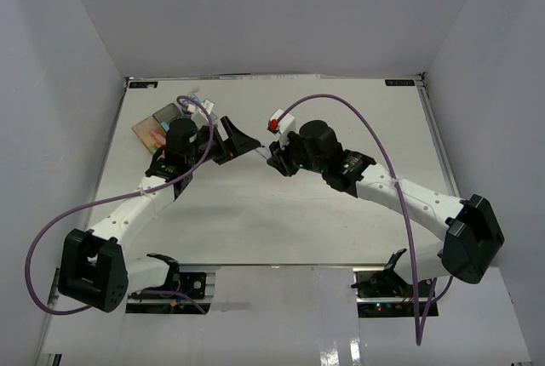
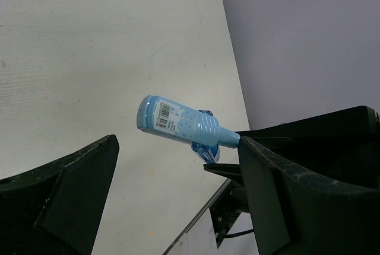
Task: Sort the stationery into containers
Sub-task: Close the pen cap on the pen, then place the pen in the storage box.
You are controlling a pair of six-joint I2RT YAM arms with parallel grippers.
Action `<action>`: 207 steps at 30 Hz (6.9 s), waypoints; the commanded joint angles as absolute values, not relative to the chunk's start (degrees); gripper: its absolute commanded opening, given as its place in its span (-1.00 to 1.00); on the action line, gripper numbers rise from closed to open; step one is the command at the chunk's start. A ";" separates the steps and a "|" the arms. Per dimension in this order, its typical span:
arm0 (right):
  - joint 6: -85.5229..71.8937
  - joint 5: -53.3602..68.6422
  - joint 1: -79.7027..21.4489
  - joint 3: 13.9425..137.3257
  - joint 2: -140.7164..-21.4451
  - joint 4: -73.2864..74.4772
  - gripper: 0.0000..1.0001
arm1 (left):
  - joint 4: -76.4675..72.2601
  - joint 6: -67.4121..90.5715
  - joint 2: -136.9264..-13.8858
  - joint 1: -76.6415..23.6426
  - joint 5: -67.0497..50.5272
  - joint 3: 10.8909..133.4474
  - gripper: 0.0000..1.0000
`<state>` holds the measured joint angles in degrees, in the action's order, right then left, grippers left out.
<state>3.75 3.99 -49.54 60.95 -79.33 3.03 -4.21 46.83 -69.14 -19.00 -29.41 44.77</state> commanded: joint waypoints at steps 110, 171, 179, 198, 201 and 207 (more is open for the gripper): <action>17.23 10.11 -50.36 40.78 -65.31 -35.77 -0.58 | 29.44 17.40 -72.25 -29.00 -30.85 68.82 -0.80; 10.38 -6.41 -50.54 33.49 -51.24 -15.73 0.80 | 13.63 20.29 -65.14 -20.86 22.39 59.26 -0.90; 5.28 -7.03 -50.54 29.27 -49.13 -17.93 0.80 | 0.80 32.07 -61.26 -1.33 24.87 45.18 -0.80; 5.09 -7.47 -50.45 25.05 -46.76 -19.51 0.80 | -22.84 35.77 -87.09 7.82 24.08 46.93 -0.65; 5.27 -8.00 -50.45 24.96 -46.76 -19.25 0.80 | -22.15 36.47 -89.11 7.82 24.08 47.63 -0.50; 5.89 -8.44 -50.45 25.31 -47.29 -19.25 0.80 | -21.18 37.53 -89.56 7.82 22.41 46.85 0.03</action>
